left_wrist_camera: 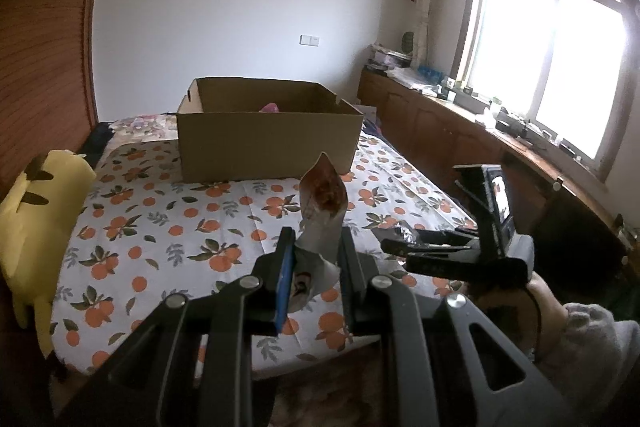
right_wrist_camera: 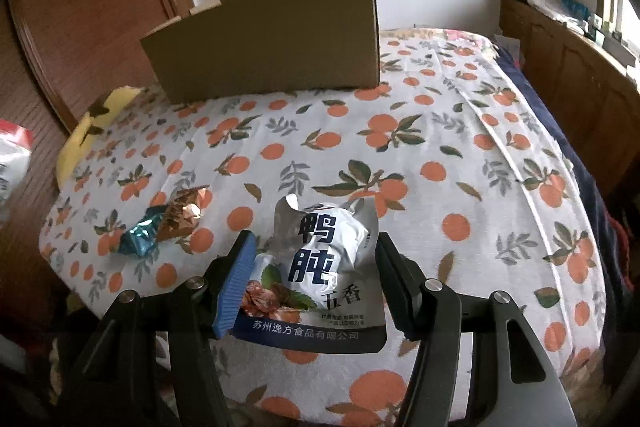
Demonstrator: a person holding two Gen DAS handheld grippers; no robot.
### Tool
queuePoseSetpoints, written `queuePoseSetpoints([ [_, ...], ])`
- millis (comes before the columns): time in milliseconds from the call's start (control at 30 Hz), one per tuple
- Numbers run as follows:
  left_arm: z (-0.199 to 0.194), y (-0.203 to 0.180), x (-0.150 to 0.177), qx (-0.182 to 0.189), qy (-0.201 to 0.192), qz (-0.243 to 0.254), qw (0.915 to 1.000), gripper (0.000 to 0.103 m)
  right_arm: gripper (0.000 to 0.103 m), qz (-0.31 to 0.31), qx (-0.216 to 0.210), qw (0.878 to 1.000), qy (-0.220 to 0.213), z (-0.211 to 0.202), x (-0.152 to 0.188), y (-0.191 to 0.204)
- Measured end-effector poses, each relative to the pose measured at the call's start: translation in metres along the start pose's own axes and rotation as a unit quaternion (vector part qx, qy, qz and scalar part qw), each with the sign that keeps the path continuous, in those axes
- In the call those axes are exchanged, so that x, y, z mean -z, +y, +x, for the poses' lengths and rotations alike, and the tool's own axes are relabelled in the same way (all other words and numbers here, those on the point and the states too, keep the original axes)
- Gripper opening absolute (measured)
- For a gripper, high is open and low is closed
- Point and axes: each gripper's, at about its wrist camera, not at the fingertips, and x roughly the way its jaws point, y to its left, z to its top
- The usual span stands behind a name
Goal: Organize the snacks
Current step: 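Carry the silver-red packet and duck packet over the box with both grippers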
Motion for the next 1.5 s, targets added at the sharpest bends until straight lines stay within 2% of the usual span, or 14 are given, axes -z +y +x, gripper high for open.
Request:
queuePoseSetpoints([
  [333, 0.014, 0.010, -0.008, -0.005, -0.003, -0.006, 1.0000, 0.018, 0.062, -0.028, -0.010, 0.999, -0.029, -0.035, -0.016, 0.011],
  [600, 0.033, 0.024, -0.046, -0.008, -0.012, 0.013, 0.9998, 0.018, 0.062, -0.068, -0.009, 0.996, -0.056, -0.060, -0.055, 0.018],
  [767, 0.058, 0.030, -0.086, -0.023, -0.027, 0.039, 0.9986, 0.018, 0.062, -0.094, 0.002, 0.993, -0.065, -0.054, -0.093, 0.021],
  [867, 0.076, 0.035, -0.111, -0.020, -0.024, 0.043, 0.9986, 0.018, 0.062, -0.109, 0.007, 0.991, -0.070, -0.049, -0.116, 0.022],
  [1000, 0.094, 0.040, -0.139, -0.028, -0.026, 0.060, 0.9975, 0.018, 0.062, -0.110, 0.009, 0.991, -0.073, -0.041, -0.145, 0.017],
  [1200, 0.122, 0.036, -0.164, -0.047, -0.018, 0.109, 0.9927, 0.018, 0.062, -0.109, 0.008, 0.991, -0.074, -0.021, -0.188, 0.013],
  [1333, 0.143, 0.043, -0.173, -0.035, -0.011, 0.103, 0.9940, 0.018, 0.062, -0.114, 0.015, 0.991, -0.068, -0.001, -0.207, 0.014],
  [1500, 0.165, 0.063, -0.175, -0.019, -0.006, 0.066, 0.9976, 0.018, 0.062, -0.117, 0.013, 0.991, -0.060, 0.030, -0.220, 0.015],
])
